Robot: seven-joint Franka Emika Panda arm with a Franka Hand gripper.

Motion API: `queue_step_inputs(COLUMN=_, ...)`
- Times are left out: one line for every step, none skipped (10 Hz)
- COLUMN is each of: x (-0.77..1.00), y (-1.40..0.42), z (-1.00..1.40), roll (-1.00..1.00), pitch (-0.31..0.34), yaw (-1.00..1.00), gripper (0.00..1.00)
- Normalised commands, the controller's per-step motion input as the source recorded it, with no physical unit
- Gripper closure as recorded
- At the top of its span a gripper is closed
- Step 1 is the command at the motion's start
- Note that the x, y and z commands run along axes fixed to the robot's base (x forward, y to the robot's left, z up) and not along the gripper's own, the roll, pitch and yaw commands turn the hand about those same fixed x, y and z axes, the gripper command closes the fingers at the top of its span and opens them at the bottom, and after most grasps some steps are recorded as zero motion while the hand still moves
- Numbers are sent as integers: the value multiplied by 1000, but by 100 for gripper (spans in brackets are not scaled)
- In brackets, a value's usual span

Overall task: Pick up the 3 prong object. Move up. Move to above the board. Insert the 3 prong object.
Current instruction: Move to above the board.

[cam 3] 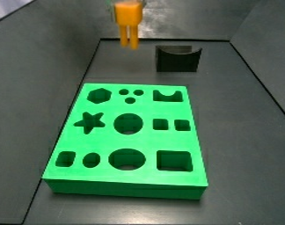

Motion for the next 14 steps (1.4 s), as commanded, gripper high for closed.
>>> queue_step_inputs(x=201, y=48, z=1000, roll=166, pitch=99, yaw=85, gripper=100)
queue_step_inputs(x=191, y=44, z=1000, roll=140, pitch=83, yaw=69, gripper=100)
queue_step_inputs(x=173, y=39, z=1000, roll=111, pitch=76, yaw=53, gripper=100)
queue_step_inputs(x=149, y=31, z=1000, roll=91, pitch=76, yaw=40, gripper=100)
queue_step_inputs(x=132, y=27, z=1000, roll=86, pitch=77, yaw=36, gripper=100)
queue_step_inputs(x=121, y=23, z=1000, roll=84, pitch=74, yaw=32, gripper=100)
queue_step_inputs(x=100, y=15, z=994, roll=81, pitch=73, yaw=26, gripper=100)
queue_step_inputs(x=63, y=8, z=770, roll=79, pitch=74, yaw=22, gripper=100)
queue_step_inputs(x=40, y=1, z=602, roll=76, pitch=75, yaw=19, gripper=100)
queue_step_inputs(x=29, y=0, z=491, roll=75, pitch=74, yaw=18, gripper=100)
queue_step_inputs(x=16, y=-1, z=213, roll=72, pitch=73, yaw=16, gripper=100)
queue_step_inputs(x=13, y=-1000, z=173, roll=-73, pitch=165, yaw=-1000, gripper=100)
queue_step_inputs(x=16, y=-1000, z=145, roll=-75, pitch=165, yaw=-1000, gripper=100)
queue_step_inputs(x=16, y=-1000, z=158, roll=-91, pitch=191, yaw=-1000, gripper=100)
